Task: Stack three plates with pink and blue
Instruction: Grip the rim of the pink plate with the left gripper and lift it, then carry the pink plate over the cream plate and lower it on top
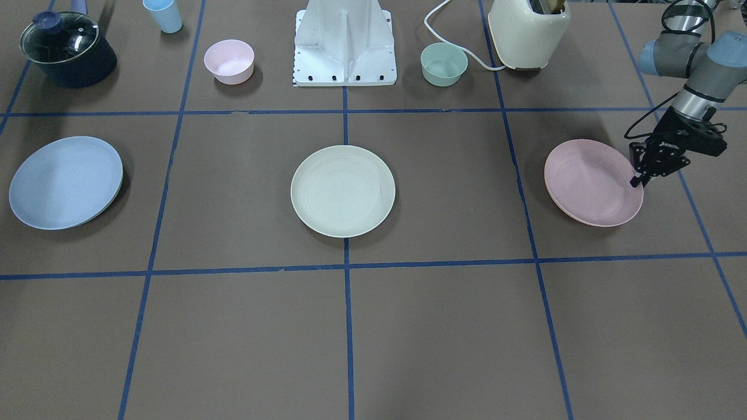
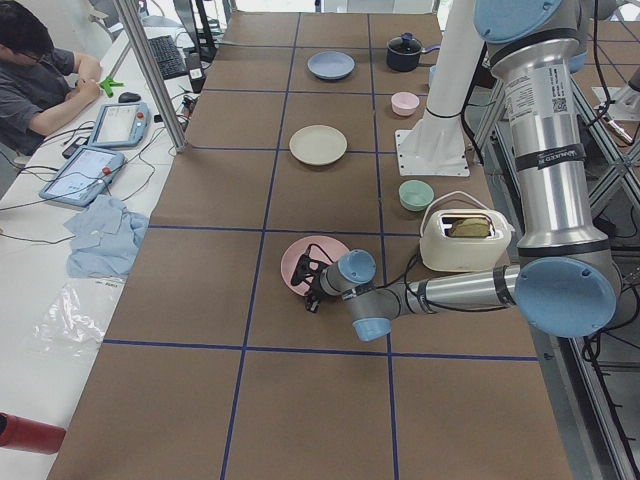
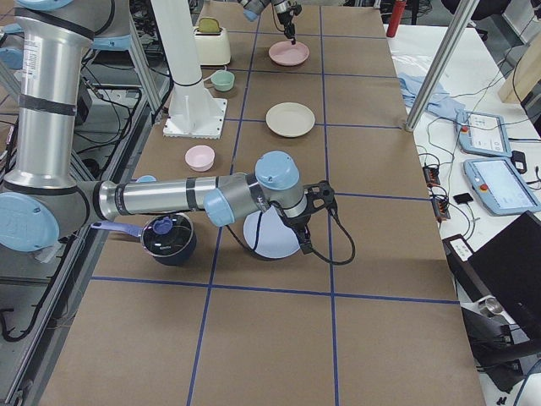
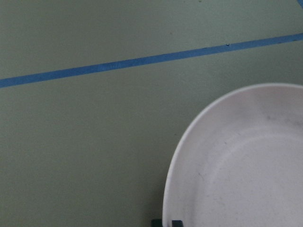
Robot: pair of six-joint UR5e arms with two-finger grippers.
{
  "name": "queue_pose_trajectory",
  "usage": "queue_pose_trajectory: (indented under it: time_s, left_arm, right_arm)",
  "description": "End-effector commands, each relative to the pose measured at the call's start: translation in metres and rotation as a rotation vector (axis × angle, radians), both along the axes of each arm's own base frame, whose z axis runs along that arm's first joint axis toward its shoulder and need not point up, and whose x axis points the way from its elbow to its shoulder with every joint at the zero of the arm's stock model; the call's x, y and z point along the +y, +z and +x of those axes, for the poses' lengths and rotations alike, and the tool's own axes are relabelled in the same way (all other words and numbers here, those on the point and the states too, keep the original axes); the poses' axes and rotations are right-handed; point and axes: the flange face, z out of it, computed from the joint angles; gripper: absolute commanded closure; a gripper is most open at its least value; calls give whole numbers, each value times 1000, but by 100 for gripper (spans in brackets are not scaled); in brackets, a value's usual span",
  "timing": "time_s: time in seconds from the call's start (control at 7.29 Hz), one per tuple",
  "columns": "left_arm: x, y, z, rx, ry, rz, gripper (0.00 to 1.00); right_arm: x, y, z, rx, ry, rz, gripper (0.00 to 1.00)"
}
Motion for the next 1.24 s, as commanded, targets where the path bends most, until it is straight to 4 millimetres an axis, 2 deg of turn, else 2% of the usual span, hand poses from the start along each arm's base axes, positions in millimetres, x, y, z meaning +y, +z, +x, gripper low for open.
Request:
queue_pose_trajectory:
  time_s: [0.0, 0.14, 0.27, 0.55, 0.69, 0.96, 1.1]
  left_arm:
    - [3, -39, -5, 91, 92, 7, 100]
    - [-10, -52, -22, 112, 69, 7, 100]
    - [-15, -86, -18, 122, 88, -1, 100]
    - [-38, -207, -3, 112, 77, -33, 100]
    - [-51, -260, 14, 163, 46, -96, 100]
    - [-54, -342, 116, 248, 68, -179, 100]
    - [-43, -392, 188, 250, 73, -245, 100]
  right_arm:
    - [0, 0, 0, 0, 0, 0, 0]
    - [0, 0, 0, 0, 0, 0, 0]
    - [0, 0, 0, 0, 0, 0, 0]
    - [0, 0, 0, -1, 1, -3, 0]
    - [0, 0, 0, -1, 2, -4, 0]
    - [1, 1, 0, -2, 3, -6, 0]
    - [1, 1, 0, -1, 3, -8, 0]
